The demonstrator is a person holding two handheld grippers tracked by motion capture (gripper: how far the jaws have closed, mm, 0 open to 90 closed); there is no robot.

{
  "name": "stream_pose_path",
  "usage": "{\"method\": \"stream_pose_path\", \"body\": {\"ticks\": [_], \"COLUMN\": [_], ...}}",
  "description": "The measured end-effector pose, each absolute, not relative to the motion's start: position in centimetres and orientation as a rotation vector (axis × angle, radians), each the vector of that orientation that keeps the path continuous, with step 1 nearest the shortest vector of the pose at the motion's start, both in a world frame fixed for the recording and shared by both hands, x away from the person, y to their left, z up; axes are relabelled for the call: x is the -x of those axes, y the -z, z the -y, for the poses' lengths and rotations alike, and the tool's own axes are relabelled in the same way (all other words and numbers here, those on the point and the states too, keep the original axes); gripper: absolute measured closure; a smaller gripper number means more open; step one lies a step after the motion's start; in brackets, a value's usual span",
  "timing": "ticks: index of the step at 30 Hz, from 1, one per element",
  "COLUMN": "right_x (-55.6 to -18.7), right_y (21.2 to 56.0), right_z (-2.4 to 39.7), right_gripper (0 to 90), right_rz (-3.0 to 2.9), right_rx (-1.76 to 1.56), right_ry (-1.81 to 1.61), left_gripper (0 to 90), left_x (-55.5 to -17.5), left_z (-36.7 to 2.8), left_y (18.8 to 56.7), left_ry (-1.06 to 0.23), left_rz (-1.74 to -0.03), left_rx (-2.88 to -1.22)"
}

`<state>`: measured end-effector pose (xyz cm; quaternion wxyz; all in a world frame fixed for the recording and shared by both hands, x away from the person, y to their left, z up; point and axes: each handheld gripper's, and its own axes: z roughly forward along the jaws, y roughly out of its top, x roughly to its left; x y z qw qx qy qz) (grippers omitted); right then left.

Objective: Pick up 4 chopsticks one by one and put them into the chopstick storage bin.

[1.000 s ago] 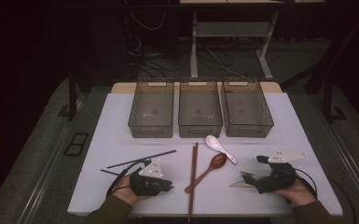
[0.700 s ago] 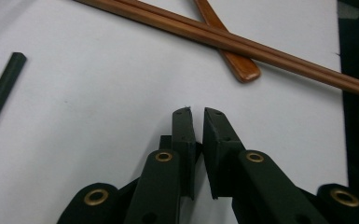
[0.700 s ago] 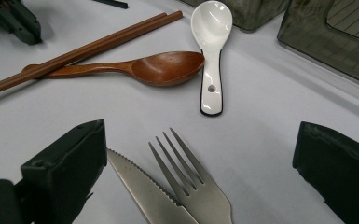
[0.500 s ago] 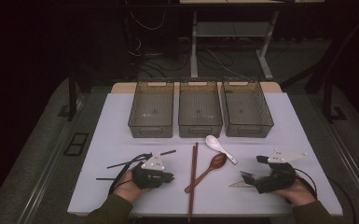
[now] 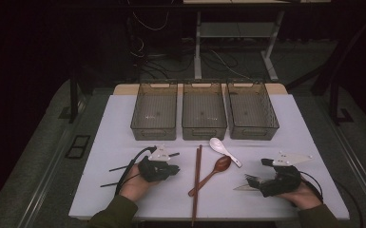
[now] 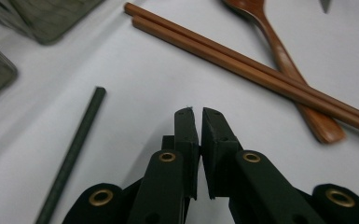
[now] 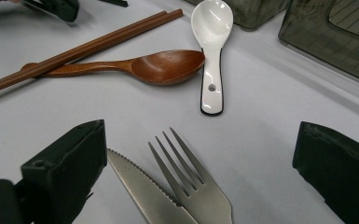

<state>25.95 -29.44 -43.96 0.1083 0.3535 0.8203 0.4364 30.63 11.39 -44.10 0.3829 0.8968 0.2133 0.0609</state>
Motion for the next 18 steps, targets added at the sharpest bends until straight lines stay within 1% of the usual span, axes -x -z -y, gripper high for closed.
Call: {"method": "stream_pose_path", "body": {"ticks": [10,18], "right_x": [-26.0,-25.9], "right_y": [44.0,43.9], "right_z": [29.5,29.5], "right_gripper": [2.9,2.9], "right_rz": [-2.413,-2.413], "right_rx": [-1.040,-1.039], "right_ry": [-1.286,-1.288], "left_gripper": [84.3,82.5], "left_x": [-33.5,-34.0], "left_z": [-9.3,-8.7], "left_y": [44.2,44.6], "left_ry": [-0.196,-0.192], "left_rz": [-0.630,-0.632], "left_rx": [-2.291,-2.291]}}
